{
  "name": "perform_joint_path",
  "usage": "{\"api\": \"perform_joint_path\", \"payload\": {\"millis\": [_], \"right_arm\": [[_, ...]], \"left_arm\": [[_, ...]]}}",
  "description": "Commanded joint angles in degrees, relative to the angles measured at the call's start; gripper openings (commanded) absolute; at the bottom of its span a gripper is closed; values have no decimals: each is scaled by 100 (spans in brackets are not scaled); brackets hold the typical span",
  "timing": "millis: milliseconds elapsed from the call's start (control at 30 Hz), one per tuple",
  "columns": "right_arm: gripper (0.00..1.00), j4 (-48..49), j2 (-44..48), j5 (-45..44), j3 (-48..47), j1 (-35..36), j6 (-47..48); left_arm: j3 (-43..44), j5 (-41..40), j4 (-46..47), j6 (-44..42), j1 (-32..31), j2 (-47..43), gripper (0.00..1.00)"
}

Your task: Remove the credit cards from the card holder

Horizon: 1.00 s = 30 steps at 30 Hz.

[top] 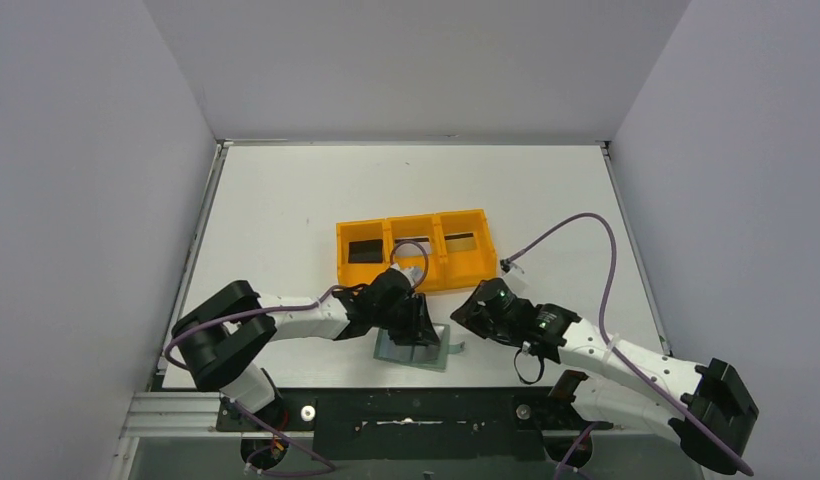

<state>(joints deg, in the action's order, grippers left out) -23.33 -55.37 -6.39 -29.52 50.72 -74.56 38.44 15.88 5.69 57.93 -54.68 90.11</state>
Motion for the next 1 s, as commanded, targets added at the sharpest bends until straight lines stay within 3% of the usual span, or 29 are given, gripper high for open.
{"api": "perform_joint_path", "payload": {"millis": [0,233,600,767,867,967], "right_arm": [[18,53,90,-249,-466,34,176],[13,516,-529,154,-644,35,340],[12,1635,-1874,1104,-592,70,616],[9,664,-2480,384,-803,455,405],[9,828,-2537,352,-591,525,324],[10,1142,-2560,459,-452,567,405]], "left_arm": [[272,-189,-43,-151,-128,94,33],[46,-384,-250,-152,-141,-112,19],[-55,-364,-280,-176,-140,-500,19],[-55,-737,-700,-219,-131,-813,19],[-201,-1023,-983,-223,-57,-1255,21],[-226,-1287,-1386,-299,78,-1600,30]]}}
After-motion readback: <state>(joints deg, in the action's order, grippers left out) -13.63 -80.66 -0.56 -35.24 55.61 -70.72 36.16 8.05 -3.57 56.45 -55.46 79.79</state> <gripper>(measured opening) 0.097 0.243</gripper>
